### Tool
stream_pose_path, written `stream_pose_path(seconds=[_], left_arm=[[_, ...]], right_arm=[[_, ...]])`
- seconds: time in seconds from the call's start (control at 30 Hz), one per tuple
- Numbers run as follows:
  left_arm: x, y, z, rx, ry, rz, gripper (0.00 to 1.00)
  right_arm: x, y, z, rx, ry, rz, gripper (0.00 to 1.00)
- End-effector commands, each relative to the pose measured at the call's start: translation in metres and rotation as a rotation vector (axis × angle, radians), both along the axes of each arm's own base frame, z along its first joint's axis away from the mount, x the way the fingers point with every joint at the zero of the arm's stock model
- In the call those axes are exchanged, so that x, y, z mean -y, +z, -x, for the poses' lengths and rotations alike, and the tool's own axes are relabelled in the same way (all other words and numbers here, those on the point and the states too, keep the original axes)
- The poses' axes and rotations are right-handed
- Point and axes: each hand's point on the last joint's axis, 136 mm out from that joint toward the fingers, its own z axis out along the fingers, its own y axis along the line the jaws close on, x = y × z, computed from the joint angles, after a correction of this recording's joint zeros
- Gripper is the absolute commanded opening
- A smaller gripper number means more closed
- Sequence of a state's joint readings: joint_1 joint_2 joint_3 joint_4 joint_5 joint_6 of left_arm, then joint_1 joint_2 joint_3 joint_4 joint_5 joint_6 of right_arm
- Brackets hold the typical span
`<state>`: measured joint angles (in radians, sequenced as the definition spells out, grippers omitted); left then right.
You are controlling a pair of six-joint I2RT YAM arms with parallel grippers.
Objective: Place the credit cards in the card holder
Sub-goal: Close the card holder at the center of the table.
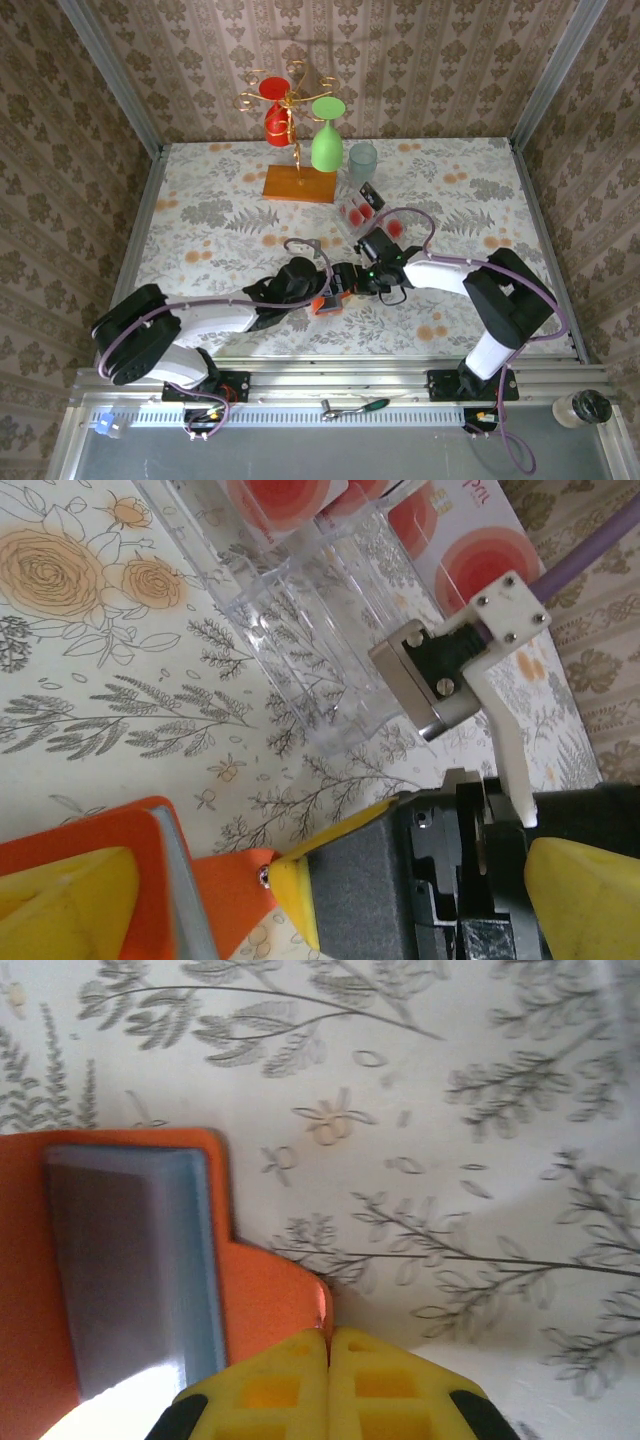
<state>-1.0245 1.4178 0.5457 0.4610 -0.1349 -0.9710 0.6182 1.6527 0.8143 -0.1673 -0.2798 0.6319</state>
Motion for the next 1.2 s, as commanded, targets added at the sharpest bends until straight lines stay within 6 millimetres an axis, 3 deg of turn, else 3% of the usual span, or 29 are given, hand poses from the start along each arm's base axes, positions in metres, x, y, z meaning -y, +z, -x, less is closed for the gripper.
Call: stream_pose_path(seconds=[0.0,0.07,0.17,0.37,0.53,0.63,0.77,0.9,1.03,1.17], left_arm=[[0.008,-0.009,0.001,-0.017,0.020,0.027,1.00],[0.008,-0.017,0.002,-0.022,0.033,0.027,1.00],[0.005,-0.028,0.003,-0.022,0.064,0.009,1.00],[0.000,-0.050,0.007,-0.039,0.096,-0.030,1.00],[-0.003,-0.064,0.010,-0.058,0.096,-0.060,1.00],[0.002,-0.049,0.008,-0.032,0.076,-0.059,1.00],[0.006,-0.014,0.002,0.024,0.042,-0.114,1.00],[-0.001,0.017,-0.007,0.059,0.024,-0.150,1.00],[-0.022,0.033,-0.016,0.067,0.046,-0.164,1.00],[-0.059,0.041,-0.024,0.072,0.125,-0.157,1.00]], right_arm=[[0.001,0.012,-0.008,0.010,-0.009,-0.036,0.15],[0.008,0.017,-0.009,0.011,-0.019,-0.035,0.24],[0.022,0.028,-0.008,0.019,-0.041,-0.022,0.29],[0.048,0.041,-0.003,0.030,-0.092,-0.010,0.31],[0.056,0.056,0.000,0.062,-0.119,-0.041,0.28],[0.055,0.066,0.003,0.084,-0.101,-0.061,0.26],[0.050,0.081,0.008,0.100,-0.065,-0.101,0.23],[0.045,0.094,0.015,0.112,-0.035,-0.139,0.23],[0.027,0.106,0.025,0.129,0.015,-0.171,0.21],[-0.006,0.113,0.037,0.144,0.101,-0.160,0.21]])
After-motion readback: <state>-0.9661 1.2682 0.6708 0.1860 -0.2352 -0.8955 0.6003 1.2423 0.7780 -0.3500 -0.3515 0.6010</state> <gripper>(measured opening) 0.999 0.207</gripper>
